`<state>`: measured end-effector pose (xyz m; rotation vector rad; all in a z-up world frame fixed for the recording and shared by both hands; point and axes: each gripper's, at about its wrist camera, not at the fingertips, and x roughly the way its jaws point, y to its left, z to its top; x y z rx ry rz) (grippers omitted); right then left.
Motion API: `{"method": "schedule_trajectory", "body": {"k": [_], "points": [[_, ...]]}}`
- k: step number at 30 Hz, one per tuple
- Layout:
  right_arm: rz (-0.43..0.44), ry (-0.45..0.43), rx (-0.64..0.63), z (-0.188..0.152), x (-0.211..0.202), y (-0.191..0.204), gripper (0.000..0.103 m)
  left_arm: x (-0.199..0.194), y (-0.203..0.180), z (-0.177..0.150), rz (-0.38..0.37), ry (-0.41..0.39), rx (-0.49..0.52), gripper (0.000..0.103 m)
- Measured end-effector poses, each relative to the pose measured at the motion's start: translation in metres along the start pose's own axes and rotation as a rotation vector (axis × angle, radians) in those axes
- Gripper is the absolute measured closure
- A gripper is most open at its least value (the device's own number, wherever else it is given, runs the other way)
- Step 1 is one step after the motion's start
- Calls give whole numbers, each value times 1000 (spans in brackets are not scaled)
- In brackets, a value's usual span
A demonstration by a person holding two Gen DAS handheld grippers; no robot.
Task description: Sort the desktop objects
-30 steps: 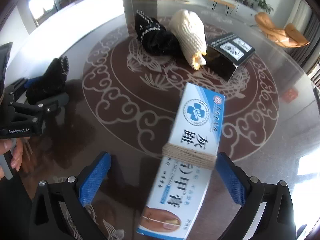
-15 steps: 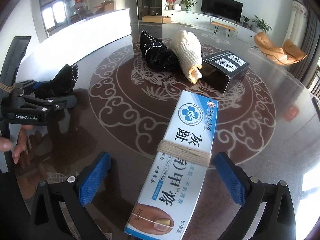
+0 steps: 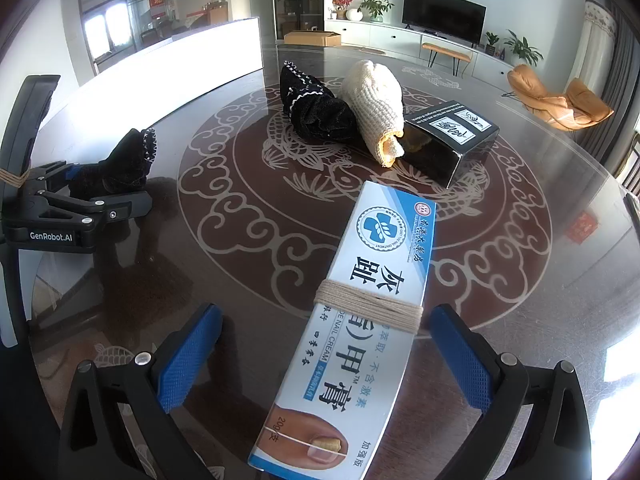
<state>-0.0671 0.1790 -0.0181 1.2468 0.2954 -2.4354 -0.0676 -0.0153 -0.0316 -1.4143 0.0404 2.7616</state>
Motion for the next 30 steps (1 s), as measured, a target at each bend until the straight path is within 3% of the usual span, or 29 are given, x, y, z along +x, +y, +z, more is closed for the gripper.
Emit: {"method": "schedule_trajectory", "body": {"k": [30], "points": [[-1, 0, -1, -2, 0, 0, 0, 0, 0, 0, 0, 0, 0, 0]]}}
